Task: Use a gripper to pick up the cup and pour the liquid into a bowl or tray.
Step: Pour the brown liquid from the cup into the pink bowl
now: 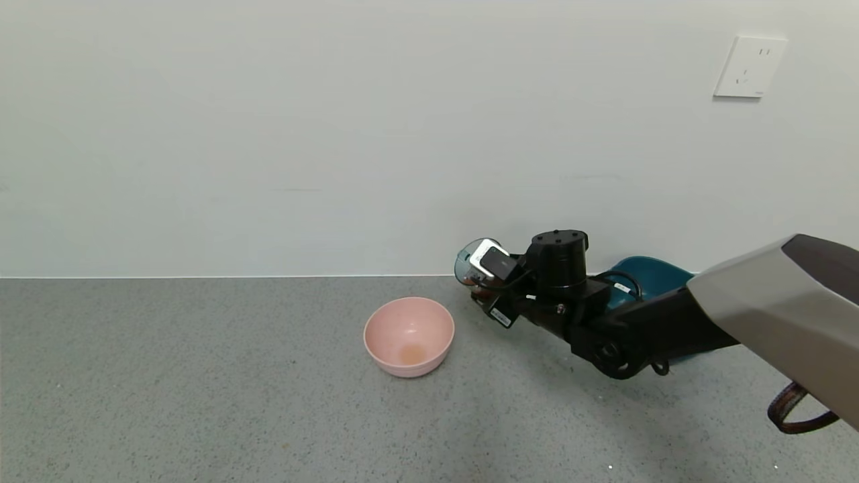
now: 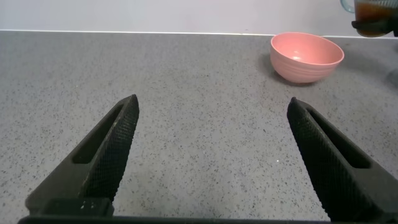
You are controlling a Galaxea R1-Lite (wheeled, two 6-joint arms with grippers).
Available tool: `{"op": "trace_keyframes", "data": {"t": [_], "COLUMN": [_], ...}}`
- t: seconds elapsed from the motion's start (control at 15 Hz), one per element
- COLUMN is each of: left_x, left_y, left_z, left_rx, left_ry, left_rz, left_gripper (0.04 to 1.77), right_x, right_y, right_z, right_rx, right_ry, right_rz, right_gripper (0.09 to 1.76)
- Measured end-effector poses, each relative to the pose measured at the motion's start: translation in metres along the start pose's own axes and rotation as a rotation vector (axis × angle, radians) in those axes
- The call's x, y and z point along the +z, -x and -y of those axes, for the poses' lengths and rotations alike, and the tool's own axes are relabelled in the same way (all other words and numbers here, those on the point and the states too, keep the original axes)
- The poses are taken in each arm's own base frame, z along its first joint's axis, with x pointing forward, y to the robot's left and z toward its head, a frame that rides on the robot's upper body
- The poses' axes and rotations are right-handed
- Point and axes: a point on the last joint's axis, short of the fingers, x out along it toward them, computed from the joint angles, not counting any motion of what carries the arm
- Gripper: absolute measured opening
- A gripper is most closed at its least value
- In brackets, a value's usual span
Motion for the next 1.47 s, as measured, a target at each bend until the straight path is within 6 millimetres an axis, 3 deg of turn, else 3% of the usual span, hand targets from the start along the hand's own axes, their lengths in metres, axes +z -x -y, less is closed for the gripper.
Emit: {"op": "trace_keyframes", "data": {"t": [1.47], "left_x": [0.0], "left_y": [0.0], "left_z": [0.0], "left_rx": [0.0], "left_ry": [0.0], "left_rz": [0.0], "left_gripper": [1.72], "right_x": [0.013], "right_y": [-0.011], "right_z": [-0.033], "right_rx": [0.007], "right_ry": [0.342], "right_rz": [-0.044], "right_gripper": [1.37]}}
